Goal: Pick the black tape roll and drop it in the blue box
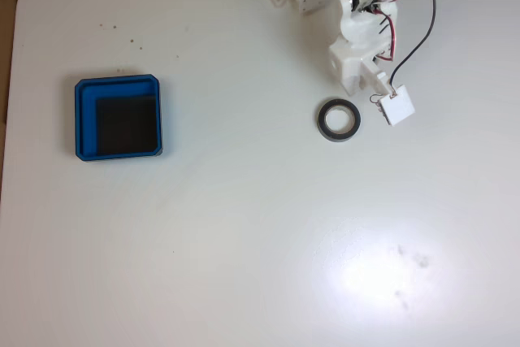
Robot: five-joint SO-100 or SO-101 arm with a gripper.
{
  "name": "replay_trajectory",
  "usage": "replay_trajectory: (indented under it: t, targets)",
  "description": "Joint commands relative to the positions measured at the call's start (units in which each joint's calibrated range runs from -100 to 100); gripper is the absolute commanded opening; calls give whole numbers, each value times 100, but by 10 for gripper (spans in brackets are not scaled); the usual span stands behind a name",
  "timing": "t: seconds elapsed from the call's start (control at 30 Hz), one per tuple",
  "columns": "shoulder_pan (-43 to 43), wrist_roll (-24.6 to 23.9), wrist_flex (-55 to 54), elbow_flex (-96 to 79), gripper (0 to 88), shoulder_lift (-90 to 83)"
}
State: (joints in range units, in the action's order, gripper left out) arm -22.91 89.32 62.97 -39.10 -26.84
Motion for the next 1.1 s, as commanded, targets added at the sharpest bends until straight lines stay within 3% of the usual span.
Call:
replay_trajectory:
  t: [0.0,0.43,0.67,0.9,1.07]
  targets:
    - [-10,17,130,649,63,268]
    - [29,17,122,981,189,912]
    - [39,0,72,972,212,920]
    - [39,0,-959,972,213,1589]
    - [49,0,-1041,945,213,1831]
